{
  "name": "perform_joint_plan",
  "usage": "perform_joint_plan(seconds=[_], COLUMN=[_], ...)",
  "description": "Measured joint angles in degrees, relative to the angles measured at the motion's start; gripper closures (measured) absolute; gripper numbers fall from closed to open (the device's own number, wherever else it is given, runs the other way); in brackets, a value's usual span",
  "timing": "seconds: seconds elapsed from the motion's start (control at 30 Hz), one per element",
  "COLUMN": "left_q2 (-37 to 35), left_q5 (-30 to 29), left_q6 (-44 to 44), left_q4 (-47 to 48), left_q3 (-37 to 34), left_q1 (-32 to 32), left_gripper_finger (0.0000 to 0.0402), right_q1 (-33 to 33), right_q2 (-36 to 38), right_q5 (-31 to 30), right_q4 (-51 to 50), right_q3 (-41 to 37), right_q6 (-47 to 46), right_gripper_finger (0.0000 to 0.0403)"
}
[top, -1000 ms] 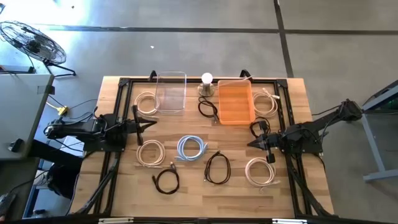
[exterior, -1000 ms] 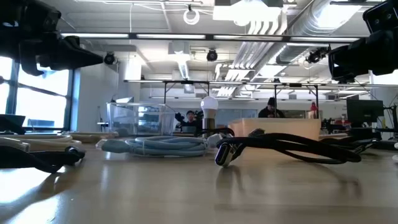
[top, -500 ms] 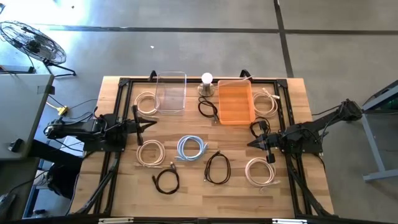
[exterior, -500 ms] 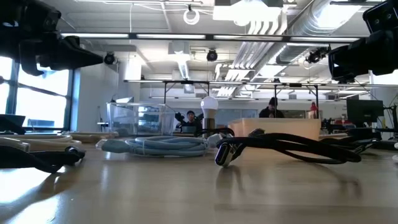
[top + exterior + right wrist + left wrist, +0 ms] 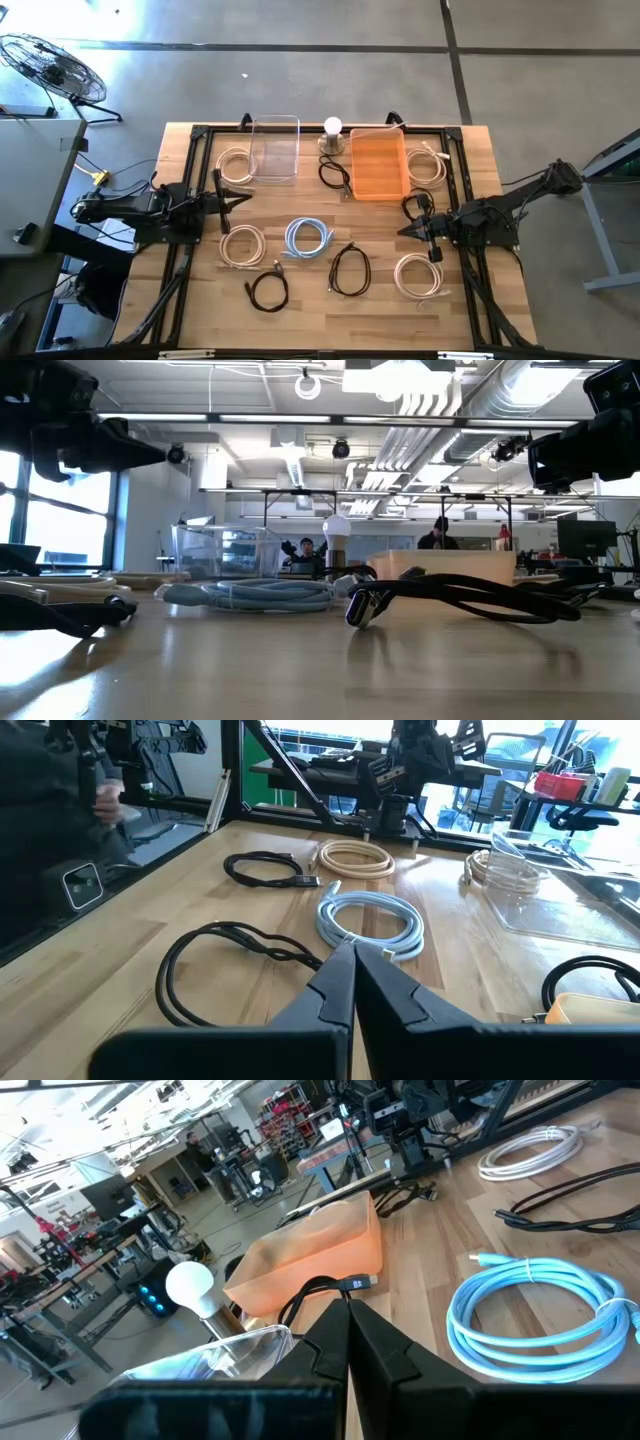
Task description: Pick & Place USB Port
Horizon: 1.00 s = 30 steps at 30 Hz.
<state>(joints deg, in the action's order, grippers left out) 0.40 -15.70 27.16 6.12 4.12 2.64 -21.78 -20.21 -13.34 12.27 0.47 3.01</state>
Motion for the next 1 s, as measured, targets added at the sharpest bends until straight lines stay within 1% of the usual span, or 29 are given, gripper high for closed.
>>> perform_joint_plan(seconds=[0.43, 0.67, 1.0], left_q2=[0.0, 0.0, 0.0], left_q5=[0.0, 0.0, 0.0], left_q6=[0.0, 0.0, 0.0], left_q4=[0.0, 0.0, -0.2], left_q3=[0.0, 0.0, 0.0], left_q1=[0.0, 0.0, 0.0], left_gripper_finger=[0.0401, 0.0401, 0.0401], right_q1=[0.0, 0.0, 0.0], right_q2=[0.0, 0.0, 0.0], right_q5=[0.0, -0.2, 0.0], right_q4=[0.0, 0.0, 0.0], right_q3=[0.0, 0.0, 0.0], right_q6=[0.0, 6.0, 5.9], right_gripper_finger=[0.04, 0.04, 0.04])
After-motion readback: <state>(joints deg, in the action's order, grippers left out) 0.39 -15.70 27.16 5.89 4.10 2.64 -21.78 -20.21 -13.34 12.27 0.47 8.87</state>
